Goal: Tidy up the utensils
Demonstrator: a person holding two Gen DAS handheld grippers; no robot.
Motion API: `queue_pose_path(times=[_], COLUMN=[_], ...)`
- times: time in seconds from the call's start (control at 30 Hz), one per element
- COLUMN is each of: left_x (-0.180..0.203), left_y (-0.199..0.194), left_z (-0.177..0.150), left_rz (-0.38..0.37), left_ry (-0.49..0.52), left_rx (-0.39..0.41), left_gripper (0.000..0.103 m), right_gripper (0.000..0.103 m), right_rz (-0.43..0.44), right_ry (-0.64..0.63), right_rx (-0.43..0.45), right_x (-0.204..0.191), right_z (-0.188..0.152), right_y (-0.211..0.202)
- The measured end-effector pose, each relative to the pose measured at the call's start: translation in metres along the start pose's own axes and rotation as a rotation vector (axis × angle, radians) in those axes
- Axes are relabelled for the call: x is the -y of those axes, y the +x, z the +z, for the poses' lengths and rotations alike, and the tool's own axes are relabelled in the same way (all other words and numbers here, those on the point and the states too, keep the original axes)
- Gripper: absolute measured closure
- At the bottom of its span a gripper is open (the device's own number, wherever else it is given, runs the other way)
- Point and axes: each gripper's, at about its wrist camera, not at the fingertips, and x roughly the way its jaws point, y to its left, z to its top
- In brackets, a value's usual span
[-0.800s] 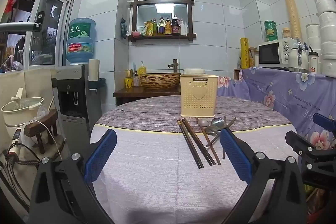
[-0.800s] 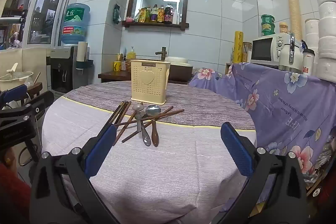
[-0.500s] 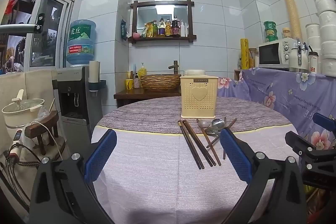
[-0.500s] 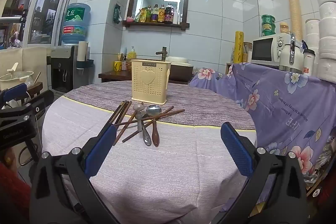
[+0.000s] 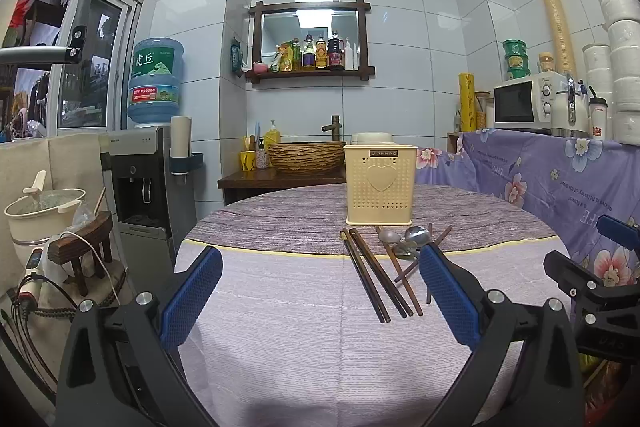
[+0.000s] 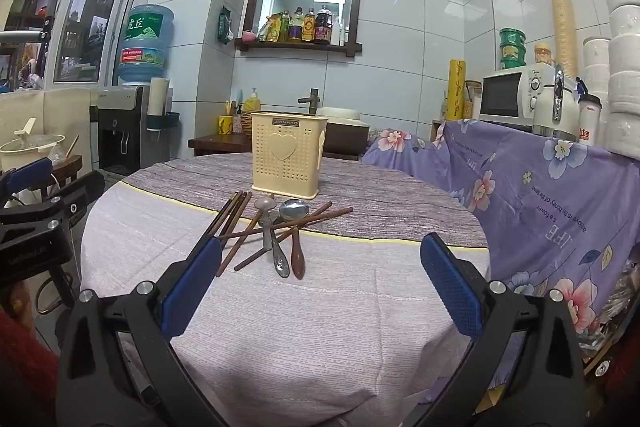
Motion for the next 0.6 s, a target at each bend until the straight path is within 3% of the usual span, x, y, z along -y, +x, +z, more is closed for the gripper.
queue_pose_path(times=[0.6], left_x=[0.0002], left_y=[0.0008], left_z=[-0.0015], left_rz=[-0.001], left_ry=[0.005], left_rx=[0.0], left_gripper=[0.005], right_gripper=[0.005], right_rz=[0.0], right_ry=[0.001], right_rx=[-0.002], right_x=[-0.0006], right_z=[-0.0004], right_y=[0.0024])
